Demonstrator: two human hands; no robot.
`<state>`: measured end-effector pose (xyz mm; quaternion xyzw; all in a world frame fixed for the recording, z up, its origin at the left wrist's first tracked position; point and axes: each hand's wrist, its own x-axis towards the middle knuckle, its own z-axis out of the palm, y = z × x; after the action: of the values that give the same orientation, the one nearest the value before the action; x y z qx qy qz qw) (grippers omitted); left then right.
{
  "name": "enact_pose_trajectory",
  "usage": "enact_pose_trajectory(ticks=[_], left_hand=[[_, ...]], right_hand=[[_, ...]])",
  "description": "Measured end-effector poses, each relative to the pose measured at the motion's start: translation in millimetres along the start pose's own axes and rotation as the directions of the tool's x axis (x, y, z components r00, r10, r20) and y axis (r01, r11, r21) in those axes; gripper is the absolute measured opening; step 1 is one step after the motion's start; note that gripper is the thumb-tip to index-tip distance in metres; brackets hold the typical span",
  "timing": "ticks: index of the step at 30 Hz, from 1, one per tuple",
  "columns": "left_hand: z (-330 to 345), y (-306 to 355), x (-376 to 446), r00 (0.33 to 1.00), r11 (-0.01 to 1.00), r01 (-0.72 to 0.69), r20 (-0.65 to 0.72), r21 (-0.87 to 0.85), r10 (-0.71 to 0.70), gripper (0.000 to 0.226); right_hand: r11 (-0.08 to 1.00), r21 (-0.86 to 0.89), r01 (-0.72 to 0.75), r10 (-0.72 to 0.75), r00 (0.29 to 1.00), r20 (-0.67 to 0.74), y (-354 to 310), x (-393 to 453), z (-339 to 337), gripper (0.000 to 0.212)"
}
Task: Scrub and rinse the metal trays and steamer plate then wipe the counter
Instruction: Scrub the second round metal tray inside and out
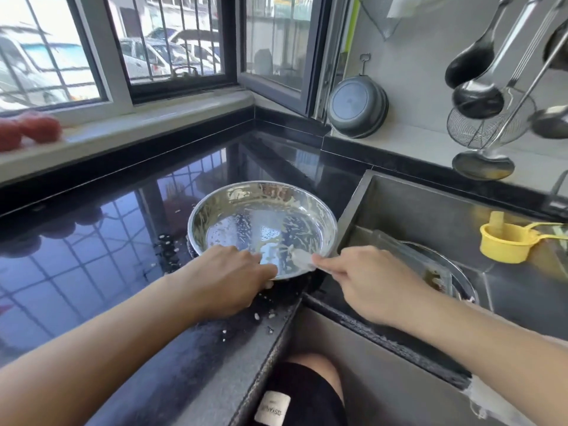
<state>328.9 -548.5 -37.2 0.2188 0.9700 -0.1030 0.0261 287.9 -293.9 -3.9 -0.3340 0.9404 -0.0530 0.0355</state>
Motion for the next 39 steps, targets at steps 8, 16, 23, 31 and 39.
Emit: enact_pose_trajectory(ticks=[8,16,23,31,39], left_hand=[[-9,-12,-7,0.995,0.999,0.038,0.095,0.008,-0.039,0.029],[-2,-18,-9,0.999,1.0,-0.011,0.036,-0.008,0.011,0.03],[0,-14,-7,1.0,1.0,-0.016,0.006,-0.011,0.016,0.033],[4,-23,-14,0.995,0.995,-0.089,-0.051,-0.044,0.087,0.042],[18,-36,-22,0.97,0.975,-0.186,-0.179,-0.123,0.162,0.04]], right_hand=[[0.993,0.05,-0.11,0.118,0.972,-0.204,30,20,6,0.052],[0.982,0.033,-0.187,0.19,0.978,-0.09,60,25,0,0.05],[0.997,0.07,-0.036,0.031,0.997,0.07,16,-11,-5,0.052],[0.944,-0.15,-0.293,0.294,0.956,-0.017,46,58,-27,0.065],[0.958,-0.179,-0.224,0.219,0.974,-0.051,37,160,-31,0.059]])
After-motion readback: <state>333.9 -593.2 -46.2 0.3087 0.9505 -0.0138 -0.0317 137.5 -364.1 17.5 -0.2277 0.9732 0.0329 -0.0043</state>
